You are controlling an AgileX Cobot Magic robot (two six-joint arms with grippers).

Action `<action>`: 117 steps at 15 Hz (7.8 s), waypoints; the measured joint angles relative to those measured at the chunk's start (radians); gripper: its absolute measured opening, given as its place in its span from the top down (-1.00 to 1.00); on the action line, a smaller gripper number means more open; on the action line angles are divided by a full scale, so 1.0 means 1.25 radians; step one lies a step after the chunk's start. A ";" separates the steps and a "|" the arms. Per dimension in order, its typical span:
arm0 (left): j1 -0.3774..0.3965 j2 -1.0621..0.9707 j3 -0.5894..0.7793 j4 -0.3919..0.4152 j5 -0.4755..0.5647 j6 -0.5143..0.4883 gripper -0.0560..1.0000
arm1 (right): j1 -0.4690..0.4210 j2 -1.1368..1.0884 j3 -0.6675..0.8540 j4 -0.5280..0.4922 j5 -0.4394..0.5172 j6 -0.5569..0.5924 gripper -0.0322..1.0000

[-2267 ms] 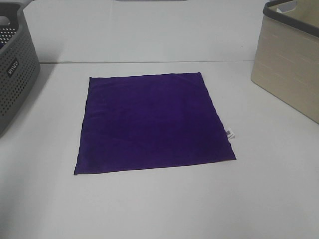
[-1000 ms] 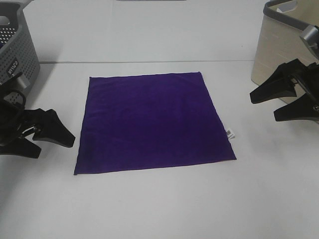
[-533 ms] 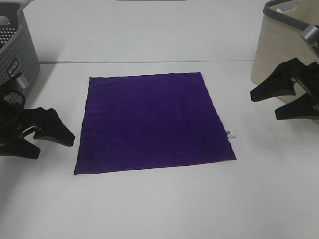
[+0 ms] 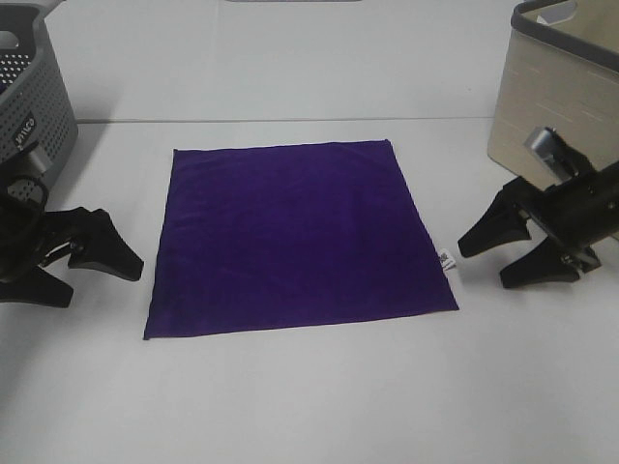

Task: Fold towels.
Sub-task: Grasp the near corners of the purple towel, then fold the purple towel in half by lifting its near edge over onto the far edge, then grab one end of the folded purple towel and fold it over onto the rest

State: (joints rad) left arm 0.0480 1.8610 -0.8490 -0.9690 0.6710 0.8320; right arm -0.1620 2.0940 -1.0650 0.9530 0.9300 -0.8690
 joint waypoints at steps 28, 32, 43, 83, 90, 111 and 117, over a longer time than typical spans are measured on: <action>-0.265 0.275 -0.314 0.155 0.137 -0.346 0.89 | 0.317 0.068 -0.110 -0.123 -0.162 0.234 0.89; -0.270 0.218 -0.306 0.276 0.133 -0.355 0.89 | 0.322 0.024 -0.090 -0.182 -0.098 0.291 0.89; -0.270 0.056 -0.398 0.374 -0.046 -0.375 0.89 | 0.326 -0.077 -0.325 -0.232 -0.142 0.352 0.89; -0.031 0.545 -1.015 0.292 0.433 -0.365 -0.70 | 0.322 0.056 -0.658 -0.467 0.225 0.442 -0.53; -0.087 0.585 -1.029 0.222 0.414 -0.390 -0.67 | 0.322 0.056 -0.658 -0.472 0.228 0.442 -0.53; -0.217 0.510 -1.166 0.370 0.428 -0.390 0.82 | 0.322 -0.076 -0.658 -0.493 0.230 0.482 -0.53; -0.352 0.558 -1.166 0.330 0.301 -0.445 0.16 | 0.322 -0.126 -0.658 -0.494 0.231 0.484 -0.53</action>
State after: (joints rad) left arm -0.3920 2.5590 -2.3060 -0.5570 1.0470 0.2760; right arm 0.2400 1.9360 -1.8880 0.3360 1.2190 -0.2640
